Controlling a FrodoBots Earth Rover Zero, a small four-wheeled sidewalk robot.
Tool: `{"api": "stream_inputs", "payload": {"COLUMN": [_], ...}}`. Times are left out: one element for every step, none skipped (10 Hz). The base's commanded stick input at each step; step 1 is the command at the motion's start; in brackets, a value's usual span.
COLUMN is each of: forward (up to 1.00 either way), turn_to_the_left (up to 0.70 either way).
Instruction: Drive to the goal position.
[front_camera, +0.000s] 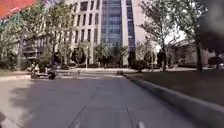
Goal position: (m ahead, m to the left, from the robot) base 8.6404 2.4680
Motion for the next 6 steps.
{"api": "stream_inputs", "payload": {"forward": [0.7,0.7,0.7,0.7,0.7,0.7], "turn_to_the_left": [0.0,0.0,0.0,0.0,0.0,0.0]}}
